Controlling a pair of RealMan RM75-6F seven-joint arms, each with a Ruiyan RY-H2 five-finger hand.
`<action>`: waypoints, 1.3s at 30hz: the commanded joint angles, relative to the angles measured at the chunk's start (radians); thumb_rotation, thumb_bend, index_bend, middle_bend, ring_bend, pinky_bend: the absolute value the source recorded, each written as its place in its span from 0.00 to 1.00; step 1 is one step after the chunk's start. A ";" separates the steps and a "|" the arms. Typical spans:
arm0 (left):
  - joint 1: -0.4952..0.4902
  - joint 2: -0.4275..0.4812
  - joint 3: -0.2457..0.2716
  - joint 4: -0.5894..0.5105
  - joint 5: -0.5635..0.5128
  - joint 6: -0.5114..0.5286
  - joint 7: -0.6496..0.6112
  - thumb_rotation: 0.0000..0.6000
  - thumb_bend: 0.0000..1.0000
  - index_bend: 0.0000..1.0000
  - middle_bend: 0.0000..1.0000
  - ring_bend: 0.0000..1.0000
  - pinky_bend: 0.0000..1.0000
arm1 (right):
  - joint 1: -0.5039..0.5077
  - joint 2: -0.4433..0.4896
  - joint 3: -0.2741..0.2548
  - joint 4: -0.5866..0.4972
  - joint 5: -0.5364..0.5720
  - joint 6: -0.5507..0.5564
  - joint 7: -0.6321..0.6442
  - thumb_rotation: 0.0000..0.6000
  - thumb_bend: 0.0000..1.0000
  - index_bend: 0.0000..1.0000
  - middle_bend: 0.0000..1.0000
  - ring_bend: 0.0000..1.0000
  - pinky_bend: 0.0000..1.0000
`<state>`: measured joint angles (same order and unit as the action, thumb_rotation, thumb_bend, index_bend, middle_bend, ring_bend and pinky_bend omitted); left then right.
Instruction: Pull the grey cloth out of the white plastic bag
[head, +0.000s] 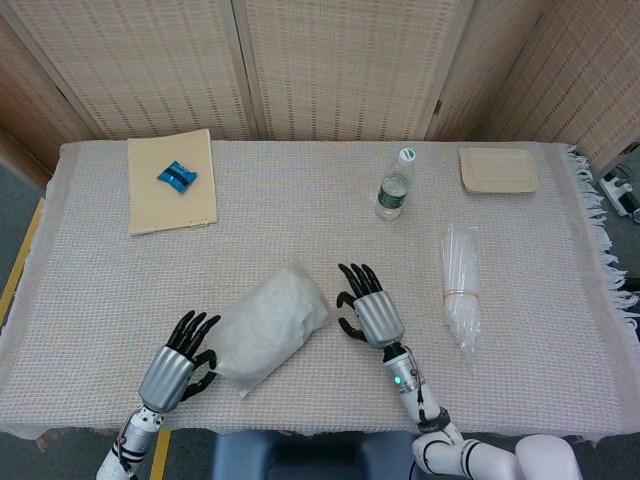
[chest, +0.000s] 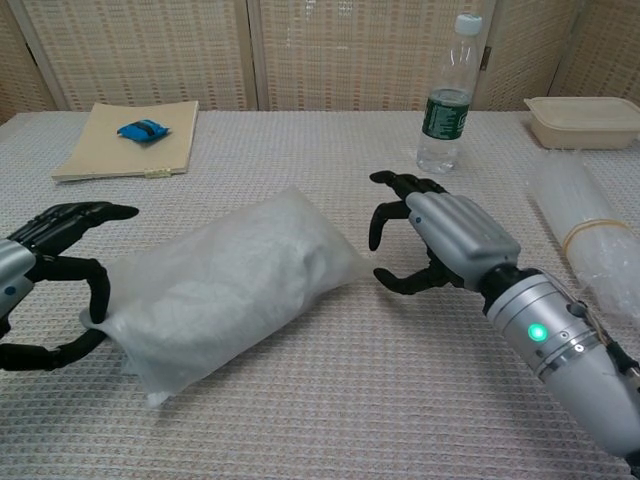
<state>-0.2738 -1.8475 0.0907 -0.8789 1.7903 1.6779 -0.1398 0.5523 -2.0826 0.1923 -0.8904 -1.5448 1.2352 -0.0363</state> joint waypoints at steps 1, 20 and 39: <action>-0.001 0.001 -0.003 0.000 -0.002 0.000 -0.001 1.00 0.54 0.73 0.13 0.00 0.01 | 0.008 -0.011 -0.002 0.008 0.004 0.000 0.006 1.00 0.28 0.48 0.05 0.00 0.00; -0.003 0.023 -0.020 -0.003 -0.016 0.007 -0.019 1.00 0.54 0.73 0.13 0.00 0.01 | 0.053 -0.084 0.004 0.115 0.055 -0.040 0.032 1.00 0.41 0.54 0.07 0.00 0.00; -0.011 0.099 -0.079 0.047 -0.059 0.039 -0.047 1.00 0.55 0.73 0.13 0.00 0.01 | 0.035 0.014 0.031 0.052 0.090 0.008 0.020 1.00 0.60 0.69 0.15 0.00 0.00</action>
<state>-0.2838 -1.7620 0.0226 -0.8440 1.7414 1.7112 -0.1793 0.5977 -2.0922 0.2170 -0.8224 -1.4612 1.2317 -0.0155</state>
